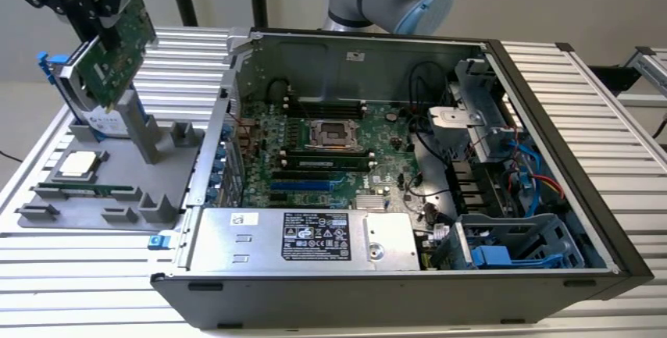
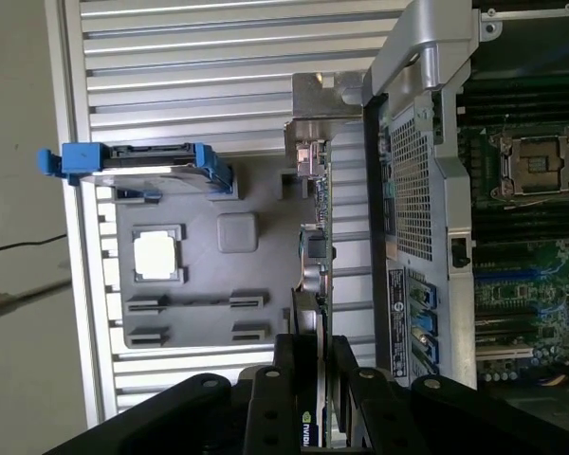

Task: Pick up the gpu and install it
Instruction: 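Pick up the gpu and move the gpu toward the slot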

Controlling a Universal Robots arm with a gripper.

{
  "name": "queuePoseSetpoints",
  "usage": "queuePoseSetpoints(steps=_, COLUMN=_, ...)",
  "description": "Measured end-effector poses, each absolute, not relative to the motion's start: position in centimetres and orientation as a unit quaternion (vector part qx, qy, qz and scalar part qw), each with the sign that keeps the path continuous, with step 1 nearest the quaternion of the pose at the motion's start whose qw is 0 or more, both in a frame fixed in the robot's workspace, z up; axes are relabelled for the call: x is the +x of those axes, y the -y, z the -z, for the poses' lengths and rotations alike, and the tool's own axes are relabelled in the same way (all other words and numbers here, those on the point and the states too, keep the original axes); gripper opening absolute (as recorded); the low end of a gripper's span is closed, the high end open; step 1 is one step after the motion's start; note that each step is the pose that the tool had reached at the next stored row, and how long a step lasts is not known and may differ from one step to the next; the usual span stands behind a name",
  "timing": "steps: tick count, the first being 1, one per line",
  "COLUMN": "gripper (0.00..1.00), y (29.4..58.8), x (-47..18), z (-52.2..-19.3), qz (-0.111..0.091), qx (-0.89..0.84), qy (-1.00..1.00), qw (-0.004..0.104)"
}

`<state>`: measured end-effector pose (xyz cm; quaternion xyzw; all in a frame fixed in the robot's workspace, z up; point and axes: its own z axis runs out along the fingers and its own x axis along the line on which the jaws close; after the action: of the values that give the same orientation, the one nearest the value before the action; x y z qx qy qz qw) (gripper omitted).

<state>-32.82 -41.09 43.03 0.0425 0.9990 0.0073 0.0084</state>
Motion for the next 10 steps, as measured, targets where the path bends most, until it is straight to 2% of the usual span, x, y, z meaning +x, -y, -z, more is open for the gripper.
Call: queuePoseSetpoints(steps=10, gripper=0.00, y=41.09, x=-32.06, z=-43.03, qz=-0.007, qx=0.042, qy=-0.999, qw=0.008)
